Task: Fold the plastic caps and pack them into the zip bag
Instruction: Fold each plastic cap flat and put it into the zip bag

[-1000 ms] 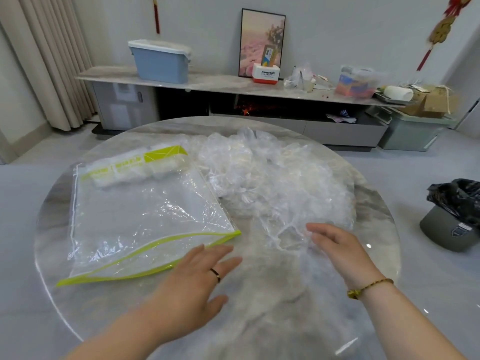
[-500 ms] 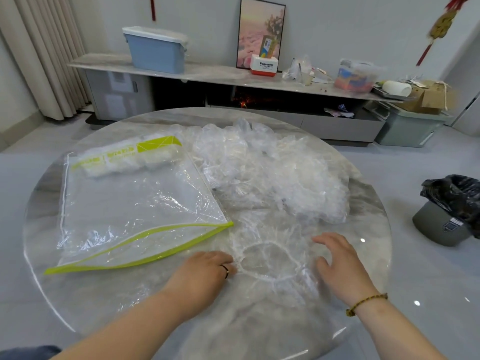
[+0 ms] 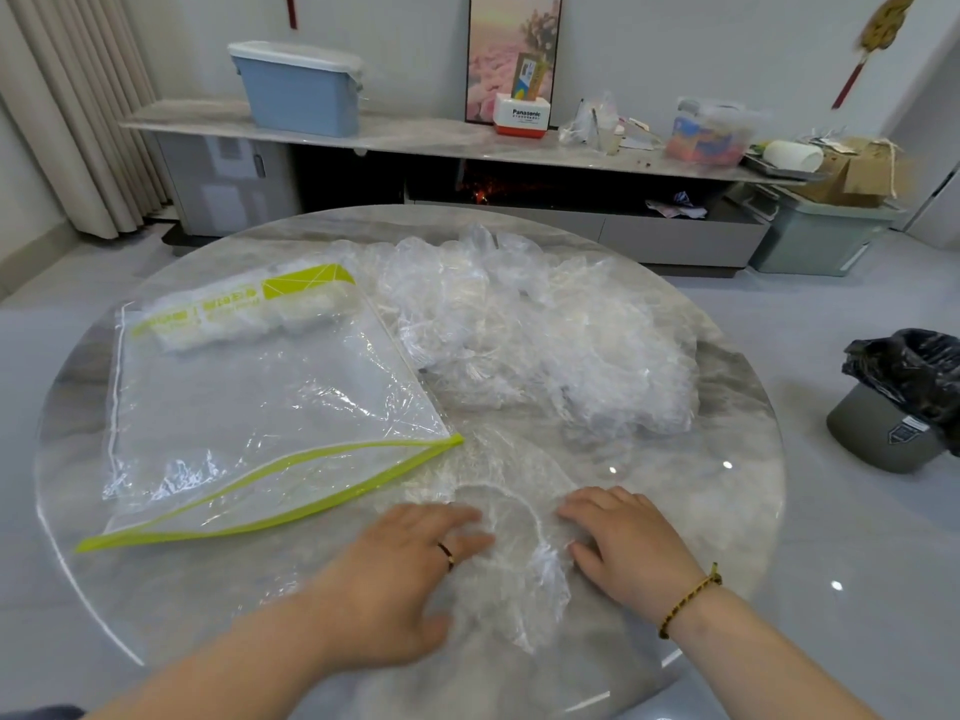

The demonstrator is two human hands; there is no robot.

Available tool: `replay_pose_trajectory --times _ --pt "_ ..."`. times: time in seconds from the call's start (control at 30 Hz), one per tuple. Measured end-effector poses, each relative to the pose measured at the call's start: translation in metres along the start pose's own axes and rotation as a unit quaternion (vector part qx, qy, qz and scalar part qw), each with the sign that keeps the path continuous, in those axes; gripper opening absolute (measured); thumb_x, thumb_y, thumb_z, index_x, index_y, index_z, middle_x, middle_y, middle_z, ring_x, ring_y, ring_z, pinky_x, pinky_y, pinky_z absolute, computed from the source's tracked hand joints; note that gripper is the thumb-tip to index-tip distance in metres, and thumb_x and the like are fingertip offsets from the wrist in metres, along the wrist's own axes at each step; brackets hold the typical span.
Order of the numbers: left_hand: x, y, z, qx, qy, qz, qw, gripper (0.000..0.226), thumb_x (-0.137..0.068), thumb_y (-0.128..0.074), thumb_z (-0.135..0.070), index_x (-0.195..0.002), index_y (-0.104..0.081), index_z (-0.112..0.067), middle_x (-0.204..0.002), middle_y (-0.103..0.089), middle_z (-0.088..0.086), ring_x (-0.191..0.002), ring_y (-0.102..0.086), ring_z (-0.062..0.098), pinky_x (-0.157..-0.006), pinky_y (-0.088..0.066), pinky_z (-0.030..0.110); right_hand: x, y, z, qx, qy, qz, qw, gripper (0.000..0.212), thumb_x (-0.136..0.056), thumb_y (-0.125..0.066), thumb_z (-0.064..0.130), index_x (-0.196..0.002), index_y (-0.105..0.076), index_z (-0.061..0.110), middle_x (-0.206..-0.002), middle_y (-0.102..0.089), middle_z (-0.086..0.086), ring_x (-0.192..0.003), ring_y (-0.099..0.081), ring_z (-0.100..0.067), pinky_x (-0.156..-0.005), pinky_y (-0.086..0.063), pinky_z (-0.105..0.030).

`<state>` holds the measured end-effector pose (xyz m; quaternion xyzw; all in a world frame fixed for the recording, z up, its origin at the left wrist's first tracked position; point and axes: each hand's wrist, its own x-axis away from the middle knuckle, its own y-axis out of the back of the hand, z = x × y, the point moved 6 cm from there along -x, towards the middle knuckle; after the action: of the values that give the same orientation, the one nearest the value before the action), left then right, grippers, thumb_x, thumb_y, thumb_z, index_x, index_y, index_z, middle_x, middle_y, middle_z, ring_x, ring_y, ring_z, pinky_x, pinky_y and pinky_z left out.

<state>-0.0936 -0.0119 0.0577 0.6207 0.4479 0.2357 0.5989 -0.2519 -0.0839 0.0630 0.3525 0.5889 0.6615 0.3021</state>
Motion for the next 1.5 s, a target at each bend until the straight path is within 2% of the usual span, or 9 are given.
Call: replay_pose_trajectory --times 0.1,0.23,0.37,0.47,0.63,0.87,1.07,1.27,1.5 --pt "0.002 -0.008 -0.025 -0.007 -0.001 0.012 1.0 0.073 -0.055 -0.025 -0.075 -0.113 -0.041 -0.034 -0.104 -0.065 -0.021 -0.089 -0.063 -0.005 -0.074 -0.05 0.012 0.001 -0.003 0.004 -0.017 0.011 -0.013 1.0 0.04 -0.096 -0.035 0.035 -0.135 -0.038 0.023 -0.131 -0.047 0.009 -0.118 -0.045 -0.011 -0.098 -0.025 -0.02" --pt "0.001 -0.016 -0.021 -0.007 0.046 -0.042 0.998 0.055 -0.059 -0.029 -0.06 -0.103 -0.047 -0.034 -0.081 -0.066 -0.024 -0.069 -0.062 -0.008 -0.062 -0.042 0.006 0.004 0.001 0.009 -0.091 0.0 -0.035 0.995 0.04 -0.097 -0.039 0.036 -0.134 -0.036 0.022 -0.116 -0.057 0.01 -0.106 -0.053 -0.009 -0.092 -0.027 -0.017" --pt "0.001 -0.014 0.005 0.031 0.103 -0.067 0.992 0.028 -0.062 -0.036 -0.034 -0.056 -0.063 -0.031 -0.061 -0.061 -0.024 -0.052 -0.058 -0.004 -0.049 -0.037 0.007 0.01 -0.003 0.018 -0.121 0.072 0.008 0.99 0.071 -0.069 -0.034 0.048 -0.135 -0.03 0.024 -0.121 -0.046 0.014 -0.102 -0.043 -0.003 -0.083 -0.018 -0.011" --pt "0.007 -0.02 0.023 0.148 0.144 -0.045 0.977 0.044 -0.068 -0.027 -0.04 -0.07 -0.061 -0.012 -0.076 -0.065 -0.004 -0.072 -0.059 0.01 -0.066 -0.046 0.018 0.014 -0.01 0.019 -0.098 0.086 0.016 0.991 0.093 -0.05 -0.023 0.06 -0.138 -0.023 0.03 -0.126 -0.033 0.018 -0.116 -0.031 -0.004 -0.086 -0.014 -0.009" --pt "0.021 -0.024 0.022 0.24 0.105 0.002 0.965 0.042 -0.073 -0.031 -0.035 -0.085 -0.06 -0.007 -0.09 -0.065 0.007 -0.087 -0.057 0.018 -0.079 -0.044 0.028 0.009 -0.017 0.025 -0.091 0.143 -0.119 0.978 0.021 -0.063 -0.042 0.033 -0.079 -0.055 0.03 -0.075 -0.061 0.021 -0.082 -0.043 -0.002 -0.074 -0.027 -0.012" --pt "0.039 -0.009 0.017 0.154 0.098 -0.051 0.982 0.036 -0.086 -0.033 -0.046 -0.065 -0.047 -0.021 -0.065 -0.056 -0.005 -0.061 -0.052 0.01 -0.058 -0.039 0.021 0.014 -0.006 0.004 -0.162 0.09 -0.033 0.982 0.017 -0.072 -0.038 0.04 -0.072 -0.05 0.028 -0.053 -0.047 0.017 -0.06 -0.047 0.001 -0.062 -0.035 -0.007" --pt "0.039 -0.002 0.03 0.294 0.348 -0.129 0.881 0.034 -0.096 -0.036 -0.033 -0.065 -0.047 -0.025 -0.061 -0.058 -0.03 -0.071 -0.056 -0.004 -0.061 -0.038 0.011 0.013 -0.004 0.019 -0.361 -0.001 -0.121 0.925 0.022 -0.084 -0.053 0.022 -0.07 -0.045 0.038 -0.069 -0.052 0.014 -0.082 -0.05 0.009 -0.07 -0.038 -0.006" --pt "0.04 -0.007 0.049 0.266 0.44 -0.112 0.85 0.028 -0.097 -0.042 -0.023 -0.069 -0.043 -0.023 -0.039 -0.047 -0.005 -0.033 -0.043 0.006 -0.051 -0.039 0.029 0.003 -0.022 0.022 -0.572 -0.196 -0.142 0.784 0.027 -0.093 -0.04 -0.004 -0.074 -0.044 0.015 -0.067 -0.051 -0.002 -0.031 -0.047 -0.004 -0.034 -0.038 -0.017" --pt "0.037 0.003 0.056 0.206 0.485 -0.079 0.846 0.023 -0.095 -0.047 -0.028 -0.073 -0.042 -0.03 -0.05 -0.043 -0.004 -0.049 -0.044 0.011 -0.047 -0.027 0.024 -0.001 -0.024 0.021 -0.434 -0.19 -0.091 0.876 0.022 -0.095 -0.039 0.009 -0.076 -0.041 0.021 -0.067 -0.051 0.001 -0.039 -0.043 -0.007 -0.035 -0.035 -0.014"
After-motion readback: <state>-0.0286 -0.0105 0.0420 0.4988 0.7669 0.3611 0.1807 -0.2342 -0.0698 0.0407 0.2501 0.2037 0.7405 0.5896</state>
